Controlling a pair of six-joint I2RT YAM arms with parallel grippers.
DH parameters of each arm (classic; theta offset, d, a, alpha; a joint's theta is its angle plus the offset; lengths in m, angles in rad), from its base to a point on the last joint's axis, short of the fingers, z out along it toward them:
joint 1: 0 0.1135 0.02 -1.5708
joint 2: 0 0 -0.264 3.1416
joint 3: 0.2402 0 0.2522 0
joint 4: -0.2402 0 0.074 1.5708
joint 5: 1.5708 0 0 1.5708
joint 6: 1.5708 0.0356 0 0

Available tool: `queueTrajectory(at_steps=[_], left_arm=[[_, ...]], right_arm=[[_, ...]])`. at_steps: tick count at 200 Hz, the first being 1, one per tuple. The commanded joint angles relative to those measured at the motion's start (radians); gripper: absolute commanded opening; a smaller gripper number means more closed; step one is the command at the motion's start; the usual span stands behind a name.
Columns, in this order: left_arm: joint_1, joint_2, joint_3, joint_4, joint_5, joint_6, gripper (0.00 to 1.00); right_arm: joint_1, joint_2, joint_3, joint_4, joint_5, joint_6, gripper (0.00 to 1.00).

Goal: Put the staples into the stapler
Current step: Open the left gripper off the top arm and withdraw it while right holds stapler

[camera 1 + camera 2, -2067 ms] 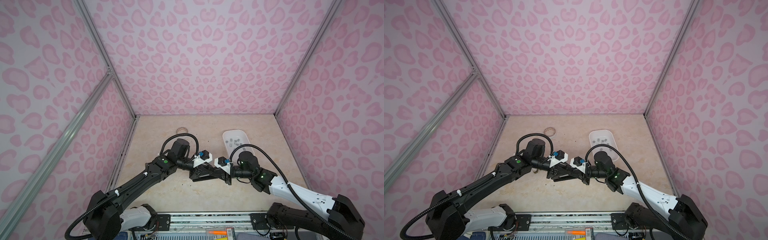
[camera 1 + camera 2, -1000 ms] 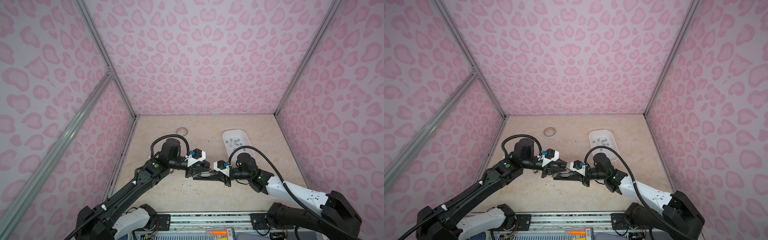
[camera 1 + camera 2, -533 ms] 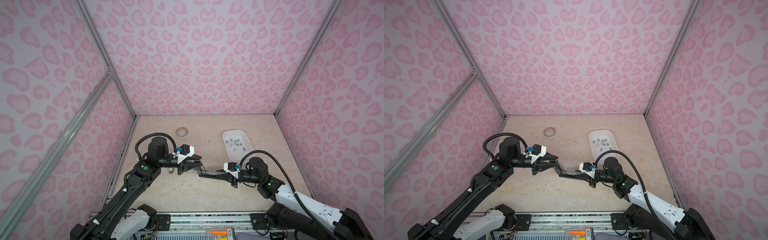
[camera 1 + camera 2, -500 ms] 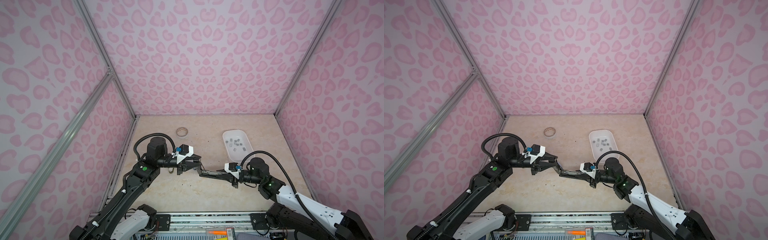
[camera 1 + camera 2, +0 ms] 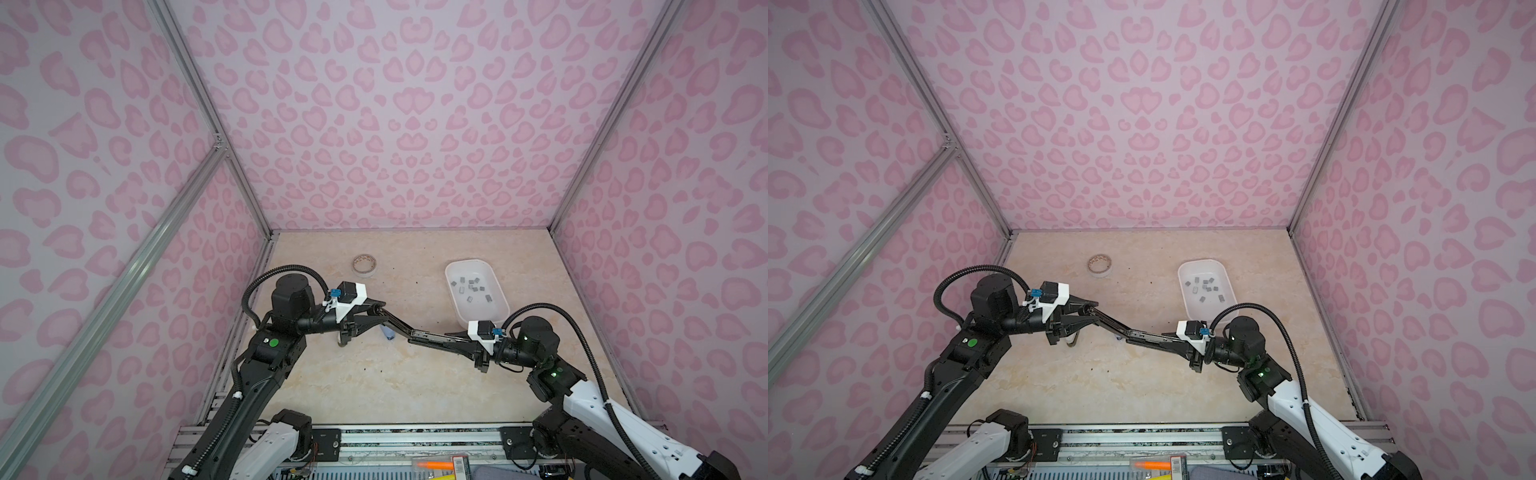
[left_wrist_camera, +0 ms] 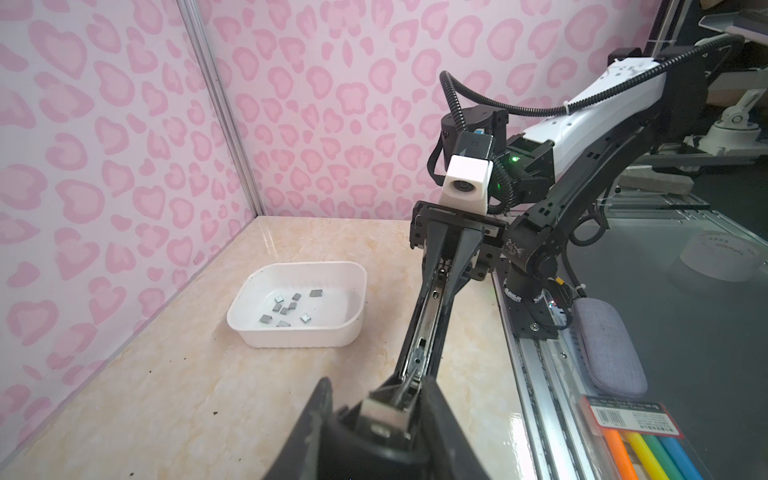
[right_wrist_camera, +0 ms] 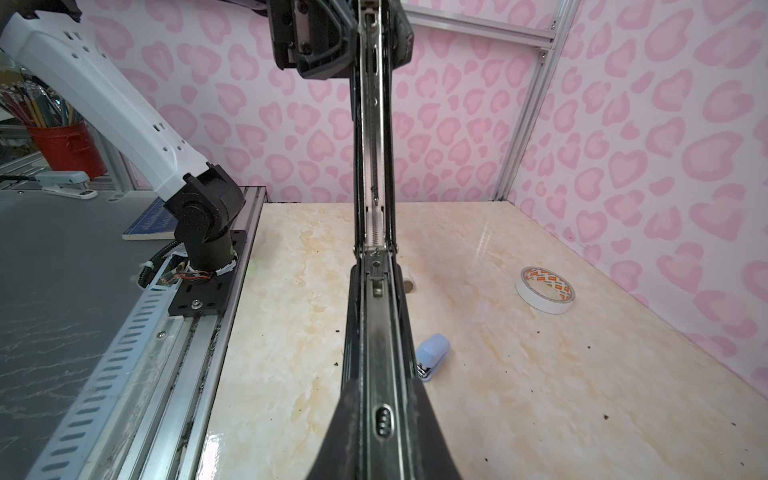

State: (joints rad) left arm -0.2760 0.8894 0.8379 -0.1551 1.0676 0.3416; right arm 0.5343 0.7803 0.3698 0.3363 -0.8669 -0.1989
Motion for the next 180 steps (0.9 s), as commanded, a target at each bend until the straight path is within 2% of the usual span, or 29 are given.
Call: queueTrajectory(at_steps=[1, 19, 28, 31, 38, 56, 89, 130, 156, 180], left_arm=[[0.031, 0.0, 0.0, 0.087, -0.255, -0.01, 0.06], [0.032, 0.007, 0.009, 0.089, -0.335, -0.034, 0.3], [0.032, 0.012, 0.011, 0.088, -0.329, -0.037, 0.35], [0.033, 0.013, 0.011, 0.088, -0.321, -0.037, 0.4], [0.033, 0.015, 0.01, 0.089, -0.305, -0.036, 0.45], [0.031, 0.014, -0.001, 0.103, -0.315, -0.043, 0.54], [0.033, 0.042, 0.023, 0.103, -0.459, -0.101, 0.62], [0.033, 0.044, 0.016, 0.152, -0.461, -0.171, 0.64], [0.031, 0.032, 0.011, 0.187, -0.455, -0.287, 0.65], [0.024, -0.01, -0.018, 0.201, -0.567, -0.441, 0.64]], right_arm=[[-0.005, -0.011, -0.004, 0.067, 0.019, 0.071, 0.0], [-0.005, 0.008, 0.006, 0.071, 0.023, 0.085, 0.0], [-0.004, 0.018, 0.016, 0.065, 0.041, 0.093, 0.0], [-0.004, 0.022, 0.019, 0.064, 0.049, 0.094, 0.0], [-0.004, 0.026, 0.026, 0.063, 0.072, 0.106, 0.0], [-0.004, 0.022, 0.041, 0.057, 0.12, 0.142, 0.0], [-0.005, -0.019, 0.015, 0.066, 0.174, 0.163, 0.0], [0.029, -0.02, 0.026, 0.035, 0.315, 0.19, 0.0], [0.147, -0.031, 0.028, 0.004, 0.494, 0.156, 0.0], [0.289, -0.01, 0.002, 0.071, 0.74, 0.178, 0.0]])
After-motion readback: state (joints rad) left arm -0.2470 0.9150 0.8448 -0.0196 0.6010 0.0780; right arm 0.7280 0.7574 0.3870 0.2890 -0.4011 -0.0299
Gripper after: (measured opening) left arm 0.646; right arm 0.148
